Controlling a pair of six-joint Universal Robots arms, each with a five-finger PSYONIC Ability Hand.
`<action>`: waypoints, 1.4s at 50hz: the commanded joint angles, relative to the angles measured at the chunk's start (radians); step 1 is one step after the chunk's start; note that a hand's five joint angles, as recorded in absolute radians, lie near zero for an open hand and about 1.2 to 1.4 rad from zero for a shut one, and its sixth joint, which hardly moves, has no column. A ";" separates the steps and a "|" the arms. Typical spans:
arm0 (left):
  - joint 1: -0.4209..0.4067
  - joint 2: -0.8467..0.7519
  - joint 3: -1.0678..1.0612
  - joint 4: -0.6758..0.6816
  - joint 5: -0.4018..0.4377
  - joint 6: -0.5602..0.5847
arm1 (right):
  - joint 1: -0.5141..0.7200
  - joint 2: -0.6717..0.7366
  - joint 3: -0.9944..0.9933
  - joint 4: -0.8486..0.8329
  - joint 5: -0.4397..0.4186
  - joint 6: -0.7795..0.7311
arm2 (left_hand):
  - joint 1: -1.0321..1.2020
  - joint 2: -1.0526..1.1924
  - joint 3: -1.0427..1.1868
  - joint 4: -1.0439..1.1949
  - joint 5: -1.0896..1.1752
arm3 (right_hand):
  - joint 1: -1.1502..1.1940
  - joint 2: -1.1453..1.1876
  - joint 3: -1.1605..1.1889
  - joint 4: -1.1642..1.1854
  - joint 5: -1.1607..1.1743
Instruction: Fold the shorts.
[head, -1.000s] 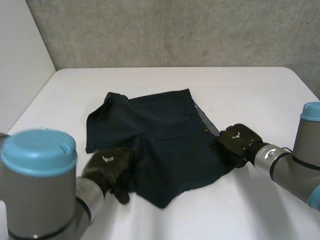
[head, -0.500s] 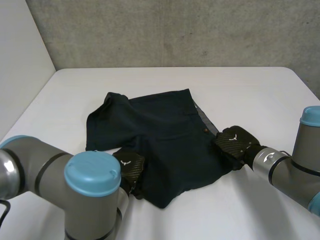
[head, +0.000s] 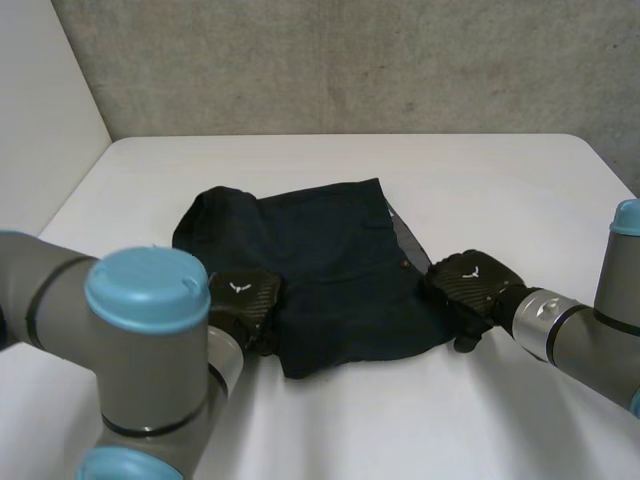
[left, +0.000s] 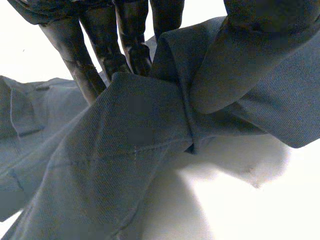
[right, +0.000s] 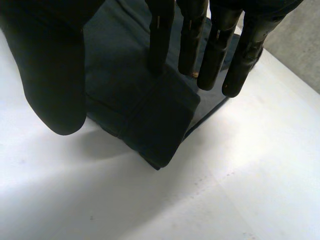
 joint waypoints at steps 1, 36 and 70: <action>0.049 -0.001 0.056 -0.077 0.074 0.035 | 0.006 0.042 -0.008 -0.022 -0.020 0.006 | 0.296 0.223 0.220 0.197 0.246 | 0.107 0.066 0.065 0.070 0.067; 0.179 0.028 0.409 -0.660 0.293 0.056 | 0.026 -0.214 -0.160 0.135 0.007 0.106 | 0.296 0.223 0.220 0.197 0.246 | 0.955 0.913 0.913 0.917 0.915; 0.279 -0.056 0.376 -0.519 0.013 0.111 | 0.335 0.372 -0.708 0.151 0.505 0.239 | -0.893 -0.965 -0.969 -0.992 -0.943 | 0.955 0.913 0.913 0.917 0.915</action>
